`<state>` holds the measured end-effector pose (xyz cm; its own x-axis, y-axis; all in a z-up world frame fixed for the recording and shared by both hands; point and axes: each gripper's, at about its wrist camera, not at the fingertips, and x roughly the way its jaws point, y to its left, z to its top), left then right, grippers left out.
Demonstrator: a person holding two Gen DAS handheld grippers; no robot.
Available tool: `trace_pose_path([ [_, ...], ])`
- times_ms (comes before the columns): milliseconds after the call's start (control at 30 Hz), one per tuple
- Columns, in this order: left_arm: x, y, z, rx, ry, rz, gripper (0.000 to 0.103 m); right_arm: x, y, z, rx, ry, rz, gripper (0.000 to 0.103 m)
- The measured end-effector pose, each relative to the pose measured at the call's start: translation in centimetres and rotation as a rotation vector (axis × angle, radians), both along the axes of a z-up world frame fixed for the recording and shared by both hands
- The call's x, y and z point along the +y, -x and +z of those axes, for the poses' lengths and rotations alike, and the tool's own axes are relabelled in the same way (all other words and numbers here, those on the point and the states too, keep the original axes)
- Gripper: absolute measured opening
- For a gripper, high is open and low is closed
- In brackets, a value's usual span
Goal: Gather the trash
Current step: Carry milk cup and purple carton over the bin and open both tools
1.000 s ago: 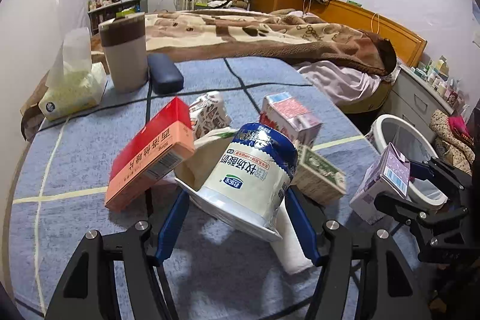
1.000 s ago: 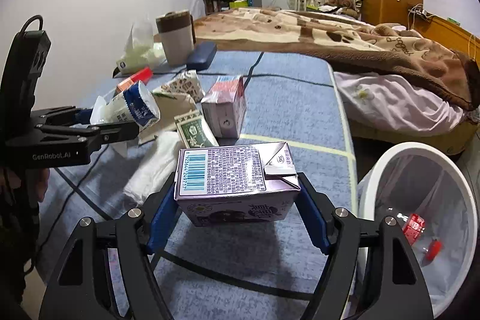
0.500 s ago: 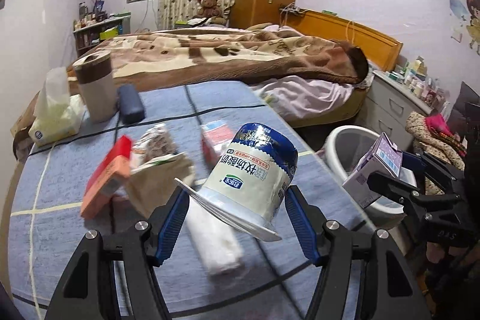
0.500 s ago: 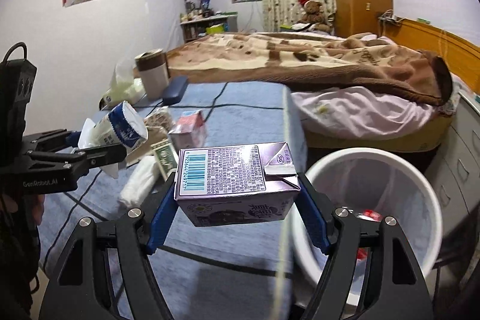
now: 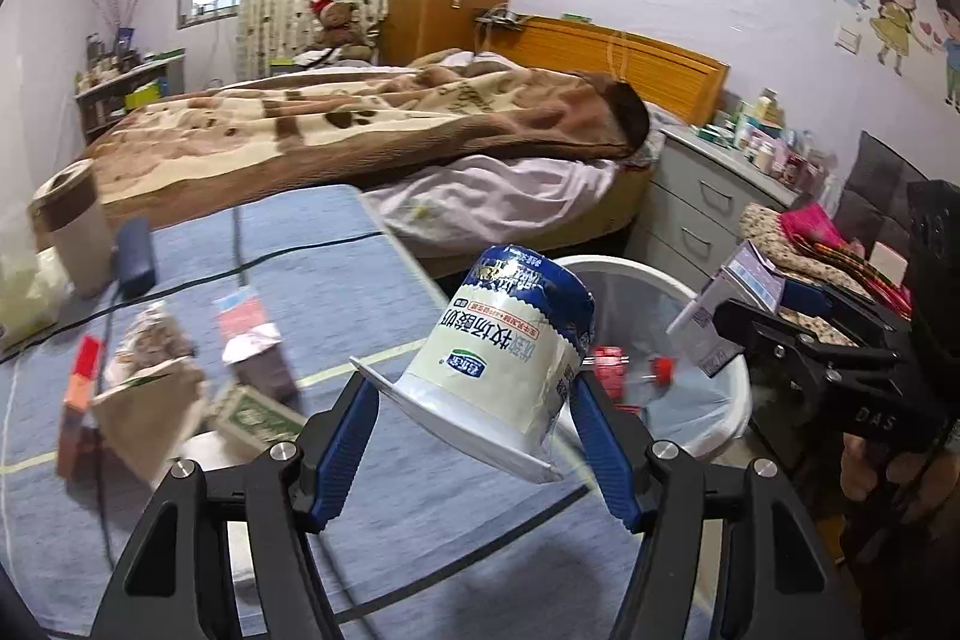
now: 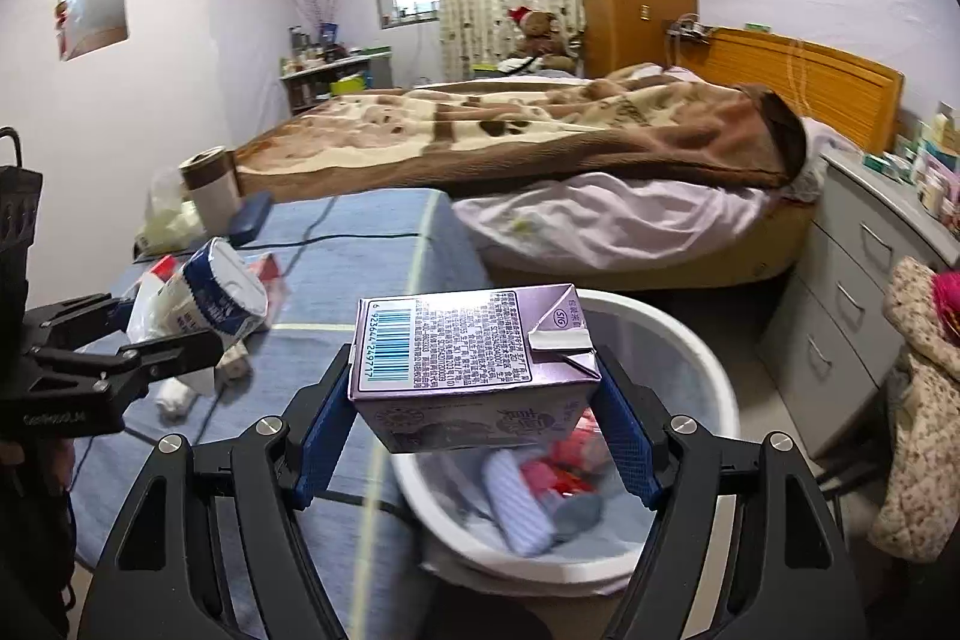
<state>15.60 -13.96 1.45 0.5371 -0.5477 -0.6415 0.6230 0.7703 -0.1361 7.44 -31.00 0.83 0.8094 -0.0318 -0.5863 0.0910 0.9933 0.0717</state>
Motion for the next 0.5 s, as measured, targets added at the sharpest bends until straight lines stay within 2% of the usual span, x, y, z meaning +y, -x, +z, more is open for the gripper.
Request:
trace_pose_path([
  [500, -9.4, 1.3, -1.4, 0.030, -0.046, -0.118, 0.066, -5.7, -0.1, -1.4, 0.071, -0.011, -0.060, 0.076],
])
